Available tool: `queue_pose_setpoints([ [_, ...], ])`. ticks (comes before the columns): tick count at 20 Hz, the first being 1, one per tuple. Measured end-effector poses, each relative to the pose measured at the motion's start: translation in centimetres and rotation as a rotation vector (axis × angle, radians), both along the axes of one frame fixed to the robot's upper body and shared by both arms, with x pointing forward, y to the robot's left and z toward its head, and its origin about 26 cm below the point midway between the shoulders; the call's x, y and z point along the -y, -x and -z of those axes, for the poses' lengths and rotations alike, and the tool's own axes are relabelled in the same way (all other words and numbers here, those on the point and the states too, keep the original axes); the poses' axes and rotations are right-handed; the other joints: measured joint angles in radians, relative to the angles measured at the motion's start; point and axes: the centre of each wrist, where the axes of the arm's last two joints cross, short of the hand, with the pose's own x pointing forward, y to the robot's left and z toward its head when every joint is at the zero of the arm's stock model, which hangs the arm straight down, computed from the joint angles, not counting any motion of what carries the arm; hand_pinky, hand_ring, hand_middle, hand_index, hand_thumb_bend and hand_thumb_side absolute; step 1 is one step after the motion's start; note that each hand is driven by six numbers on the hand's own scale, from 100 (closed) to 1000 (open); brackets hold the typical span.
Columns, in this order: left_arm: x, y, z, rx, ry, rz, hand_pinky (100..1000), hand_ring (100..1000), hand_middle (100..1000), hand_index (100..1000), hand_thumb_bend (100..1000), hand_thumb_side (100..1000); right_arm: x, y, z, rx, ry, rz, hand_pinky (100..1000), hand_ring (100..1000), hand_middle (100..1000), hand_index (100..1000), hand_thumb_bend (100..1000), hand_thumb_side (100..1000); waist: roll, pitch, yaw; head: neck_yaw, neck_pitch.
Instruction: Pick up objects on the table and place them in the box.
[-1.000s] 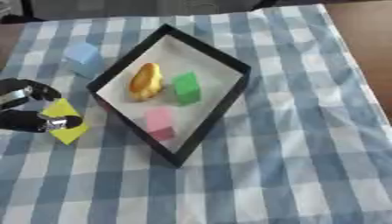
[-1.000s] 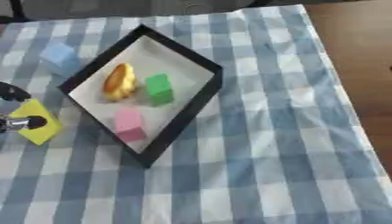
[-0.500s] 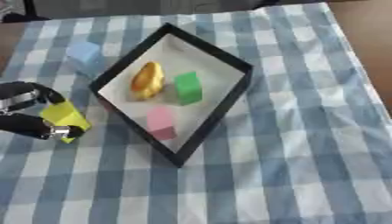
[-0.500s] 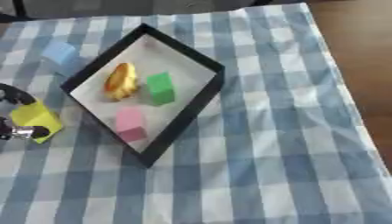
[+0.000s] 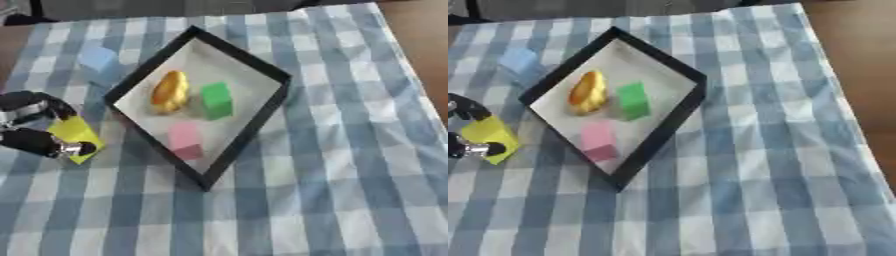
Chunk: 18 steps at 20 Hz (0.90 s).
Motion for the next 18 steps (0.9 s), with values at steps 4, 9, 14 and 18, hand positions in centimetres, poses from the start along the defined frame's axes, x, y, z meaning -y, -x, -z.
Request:
queue_pose_setpoints([
  [4, 0.2, 0.8, -1.1, 0.101, 0.027, -0.025, 973, 871, 783, 908, 606, 637, 0.0, 0.0, 0.0, -0.004, 0.001, -0.001, 872, 819, 616, 799, 100, 754, 0.0, 0.0, 0.002, 0.0, 0.0],
  [9, -0.5, 0.5, -0.8, 0.115, 0.025, -0.081, 991, 894, 805, 930, 622, 690, -0.1, 0.0, 0.1, -0.01, -0.003, -0.003, 873, 820, 617, 800, 100, 750, 0.0, 0.0, -0.003, 0.002, 0.0],
  [14, -1.3, -0.3, 0.0, 0.088, 0.02, -0.121, 994, 900, 812, 938, 618, 748, -0.1, 0.0, 0.2, -0.014, -0.002, -0.002, 874, 820, 617, 799, 100, 756, 0.0, 0.003, -0.007, 0.005, 0.0],
  [18, -1.5, -0.9, 0.7, 0.048, 0.027, -0.132, 996, 905, 816, 941, 616, 784, -0.2, 0.0, 0.3, -0.019, -0.003, -0.001, 874, 820, 617, 799, 100, 757, 0.0, 0.006, -0.012, 0.008, 0.0],
])
